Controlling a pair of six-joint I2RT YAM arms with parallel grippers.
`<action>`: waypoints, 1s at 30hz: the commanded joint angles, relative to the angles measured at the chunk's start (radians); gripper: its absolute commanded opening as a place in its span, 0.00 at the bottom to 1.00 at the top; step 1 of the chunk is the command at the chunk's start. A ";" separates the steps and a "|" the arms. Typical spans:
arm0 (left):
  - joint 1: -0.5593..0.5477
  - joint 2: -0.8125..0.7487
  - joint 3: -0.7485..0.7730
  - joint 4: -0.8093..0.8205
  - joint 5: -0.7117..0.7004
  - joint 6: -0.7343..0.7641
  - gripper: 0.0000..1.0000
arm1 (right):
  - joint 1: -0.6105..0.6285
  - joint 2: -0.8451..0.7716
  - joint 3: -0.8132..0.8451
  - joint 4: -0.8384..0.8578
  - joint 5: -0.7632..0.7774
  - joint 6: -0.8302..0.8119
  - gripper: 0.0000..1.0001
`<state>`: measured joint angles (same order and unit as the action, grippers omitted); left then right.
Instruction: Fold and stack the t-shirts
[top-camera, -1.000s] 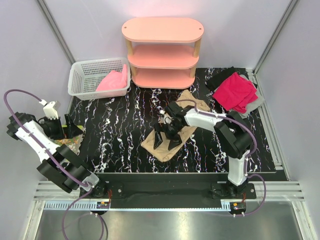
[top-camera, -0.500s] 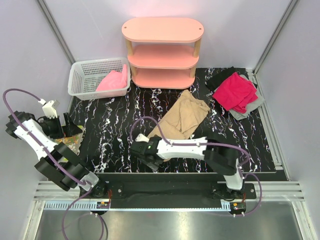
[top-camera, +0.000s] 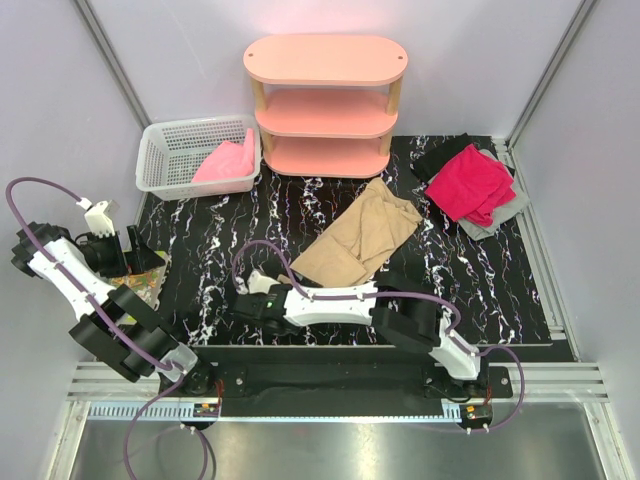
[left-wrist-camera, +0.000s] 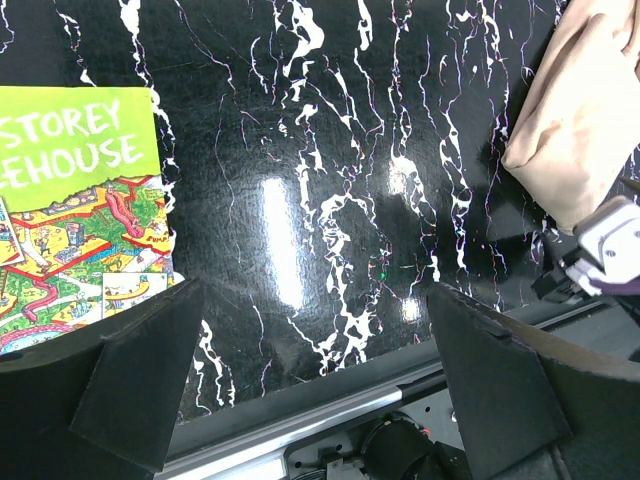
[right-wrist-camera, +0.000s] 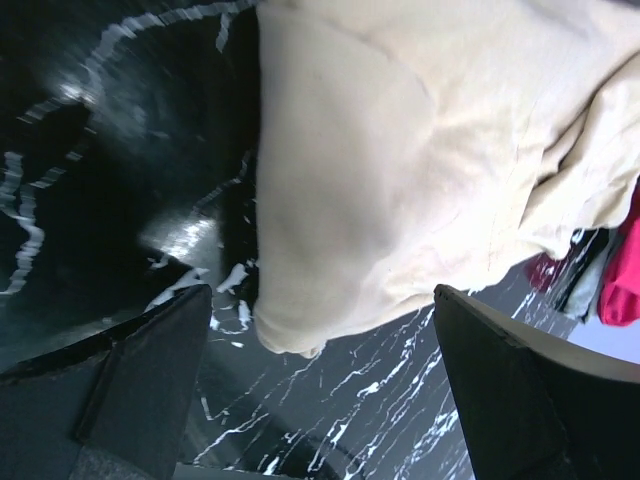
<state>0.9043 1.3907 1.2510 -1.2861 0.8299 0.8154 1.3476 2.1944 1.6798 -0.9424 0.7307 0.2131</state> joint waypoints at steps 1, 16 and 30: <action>-0.001 -0.005 0.034 -0.005 0.028 0.022 0.99 | 0.024 0.010 0.098 -0.016 0.000 0.008 1.00; -0.001 -0.010 0.047 -0.012 0.028 0.027 0.99 | -0.021 0.096 0.072 0.057 -0.014 0.023 0.90; -0.001 -0.010 0.062 -0.022 0.029 0.027 0.99 | -0.065 0.134 0.006 0.093 0.024 0.049 0.56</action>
<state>0.9043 1.3907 1.2697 -1.3003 0.8295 0.8230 1.3037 2.2639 1.7164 -0.8715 0.7704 0.2241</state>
